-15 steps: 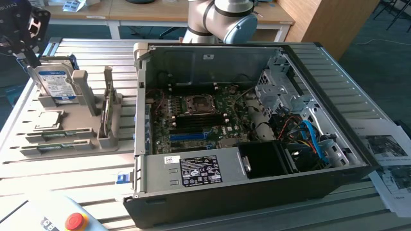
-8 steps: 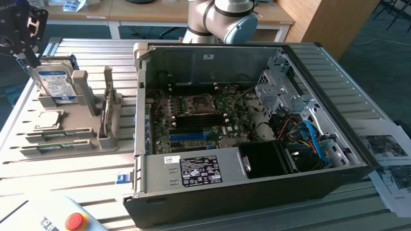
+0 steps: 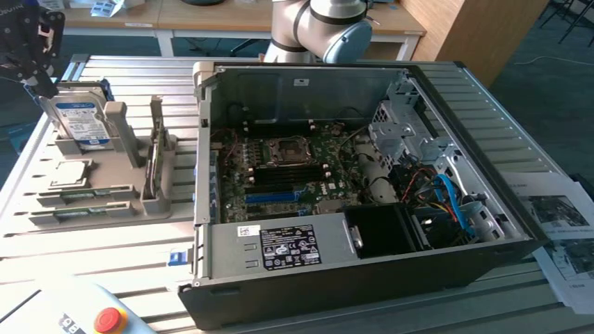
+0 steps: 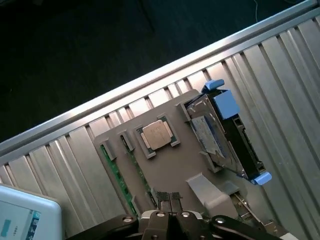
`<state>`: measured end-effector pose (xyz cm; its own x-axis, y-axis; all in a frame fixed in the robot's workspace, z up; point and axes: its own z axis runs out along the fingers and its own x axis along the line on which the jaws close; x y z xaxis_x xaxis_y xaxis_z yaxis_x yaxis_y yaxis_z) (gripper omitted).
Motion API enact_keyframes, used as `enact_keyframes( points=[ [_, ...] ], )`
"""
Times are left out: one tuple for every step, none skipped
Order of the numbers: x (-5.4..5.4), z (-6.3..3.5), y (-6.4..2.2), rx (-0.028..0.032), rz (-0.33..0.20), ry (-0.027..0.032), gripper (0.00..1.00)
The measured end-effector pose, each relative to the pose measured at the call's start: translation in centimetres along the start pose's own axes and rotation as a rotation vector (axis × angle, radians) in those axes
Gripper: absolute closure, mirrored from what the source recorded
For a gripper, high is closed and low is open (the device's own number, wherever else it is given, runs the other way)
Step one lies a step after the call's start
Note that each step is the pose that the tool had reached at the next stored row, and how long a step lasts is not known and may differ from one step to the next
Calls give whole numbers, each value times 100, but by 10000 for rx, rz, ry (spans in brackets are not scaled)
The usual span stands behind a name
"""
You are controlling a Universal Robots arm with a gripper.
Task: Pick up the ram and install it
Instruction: 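Pick up the ram and move it above insertion slot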
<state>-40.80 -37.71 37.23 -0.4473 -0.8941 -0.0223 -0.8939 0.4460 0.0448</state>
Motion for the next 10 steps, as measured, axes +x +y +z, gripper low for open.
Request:
enact_keyframes(
  points=[
    [0, 0, 0, -5, -197, 9, 90],
    [0, 1, 0, -9, -376, 18, 90],
    [0, 1, 0, -13, -556, 25, 90],
    [0, 2, 0, -16, -735, 33, 90],
    [0, 2, 0, -21, -914, 42, 90],
    [0, 3, 0, -25, -1094, 49, 90],
    [0, 3, 0, -29, -1285, 58, 90],
    [0, 3, 0, -33, -1465, 66, 90],
    [0, 4, 0, -37, -1644, 75, 90],
    [0, 4, 0, -41, -1823, 82, 90]
  ],
)
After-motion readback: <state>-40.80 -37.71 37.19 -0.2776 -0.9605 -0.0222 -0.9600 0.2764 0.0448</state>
